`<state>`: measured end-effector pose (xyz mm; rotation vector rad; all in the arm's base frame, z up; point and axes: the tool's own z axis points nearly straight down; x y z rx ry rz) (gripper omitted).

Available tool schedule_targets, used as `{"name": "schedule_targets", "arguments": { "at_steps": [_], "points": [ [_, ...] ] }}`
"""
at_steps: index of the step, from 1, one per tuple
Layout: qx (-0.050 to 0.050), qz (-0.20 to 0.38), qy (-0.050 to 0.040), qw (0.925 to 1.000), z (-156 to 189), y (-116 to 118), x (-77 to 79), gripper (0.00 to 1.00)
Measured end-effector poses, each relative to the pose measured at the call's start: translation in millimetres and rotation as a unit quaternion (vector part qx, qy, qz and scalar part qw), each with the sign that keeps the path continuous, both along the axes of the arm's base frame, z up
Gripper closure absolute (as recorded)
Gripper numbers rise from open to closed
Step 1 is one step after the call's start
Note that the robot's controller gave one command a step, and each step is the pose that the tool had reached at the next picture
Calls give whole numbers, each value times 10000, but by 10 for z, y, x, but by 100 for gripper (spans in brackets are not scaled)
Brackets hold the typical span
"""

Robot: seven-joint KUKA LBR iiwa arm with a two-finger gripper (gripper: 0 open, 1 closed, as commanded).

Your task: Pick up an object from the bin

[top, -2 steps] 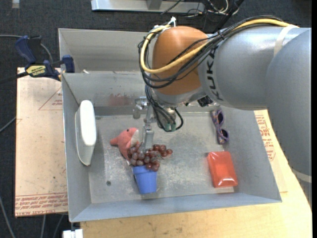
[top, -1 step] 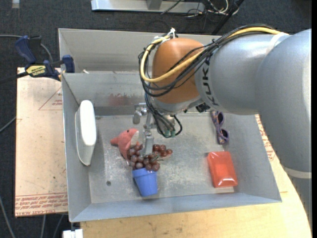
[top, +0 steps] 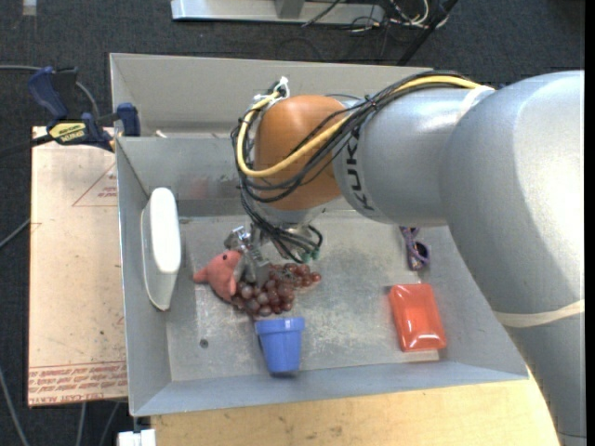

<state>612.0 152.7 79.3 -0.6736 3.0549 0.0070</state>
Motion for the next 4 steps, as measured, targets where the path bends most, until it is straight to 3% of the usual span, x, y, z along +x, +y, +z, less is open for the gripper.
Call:
{"name": "schedule_targets", "arguments": {
  "at_steps": [1, 2, 4],
  "points": [
    [1, -1, 0, 10000, 0, -1, 0, 100],
    [14, -180, -17, 9998, 969, -3, 101, 100],
    [14, -178, -13, 9998, 976, -3, 102, 100]
  ]
}}
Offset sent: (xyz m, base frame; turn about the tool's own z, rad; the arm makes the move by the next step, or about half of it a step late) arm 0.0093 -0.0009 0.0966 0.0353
